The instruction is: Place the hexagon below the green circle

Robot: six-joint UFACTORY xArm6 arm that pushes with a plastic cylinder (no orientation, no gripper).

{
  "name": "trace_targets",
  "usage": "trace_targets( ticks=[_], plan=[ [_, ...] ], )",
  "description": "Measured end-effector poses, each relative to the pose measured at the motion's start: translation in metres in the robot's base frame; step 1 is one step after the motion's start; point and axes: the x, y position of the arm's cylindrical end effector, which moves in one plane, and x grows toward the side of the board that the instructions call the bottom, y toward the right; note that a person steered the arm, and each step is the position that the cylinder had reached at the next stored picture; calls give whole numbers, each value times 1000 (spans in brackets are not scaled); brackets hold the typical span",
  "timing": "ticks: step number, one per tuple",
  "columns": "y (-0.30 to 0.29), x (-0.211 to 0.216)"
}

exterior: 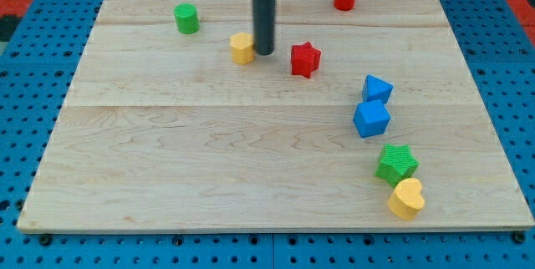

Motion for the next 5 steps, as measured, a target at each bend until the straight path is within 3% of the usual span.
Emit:
trace_targets(
  ticks=[3, 4, 5],
  plan=[
    [-98, -1],
    [-104, -1],
    [-76, 43]
  ],
)
